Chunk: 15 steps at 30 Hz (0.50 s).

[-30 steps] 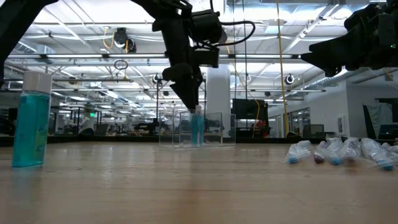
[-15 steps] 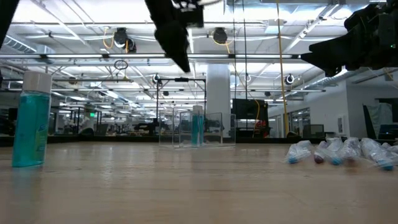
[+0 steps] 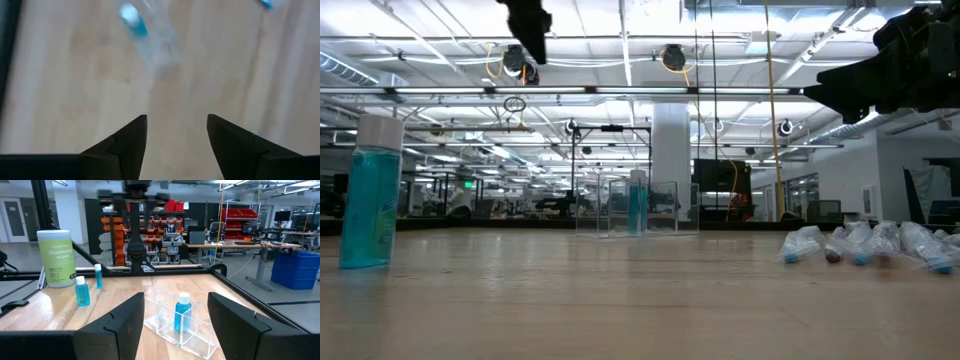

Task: Pick & Place toothbrushing station
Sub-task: Put the blue mouthwash into the transparent organizer

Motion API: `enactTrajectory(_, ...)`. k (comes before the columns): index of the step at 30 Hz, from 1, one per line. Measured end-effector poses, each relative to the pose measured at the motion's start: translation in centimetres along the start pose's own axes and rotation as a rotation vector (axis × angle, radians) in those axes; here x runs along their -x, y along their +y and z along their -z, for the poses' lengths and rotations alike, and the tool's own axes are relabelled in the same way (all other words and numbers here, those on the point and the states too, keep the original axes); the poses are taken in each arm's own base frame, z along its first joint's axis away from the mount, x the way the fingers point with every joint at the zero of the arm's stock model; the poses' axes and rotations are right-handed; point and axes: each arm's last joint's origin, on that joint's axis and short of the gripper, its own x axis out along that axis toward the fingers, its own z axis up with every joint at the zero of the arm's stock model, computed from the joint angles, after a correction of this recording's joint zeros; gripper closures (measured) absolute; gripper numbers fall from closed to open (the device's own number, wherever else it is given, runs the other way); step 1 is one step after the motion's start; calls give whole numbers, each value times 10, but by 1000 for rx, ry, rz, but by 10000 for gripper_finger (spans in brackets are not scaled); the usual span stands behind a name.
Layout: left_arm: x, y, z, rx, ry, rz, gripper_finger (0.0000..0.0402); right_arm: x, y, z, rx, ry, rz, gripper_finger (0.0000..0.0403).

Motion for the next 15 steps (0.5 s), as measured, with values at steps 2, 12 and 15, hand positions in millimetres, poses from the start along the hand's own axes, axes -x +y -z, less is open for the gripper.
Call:
enactTrajectory(2,0,-15,5,3,26,15,192,0,0,0,0,-1,0,190)
enactTrajectory(12,5,-79,38,256,119,10,193,0,0,0,0,-1,0,190)
enactTrajectory(15,10,-96,55,347,136,-67,199,0,0,0,0,-1,0,190)
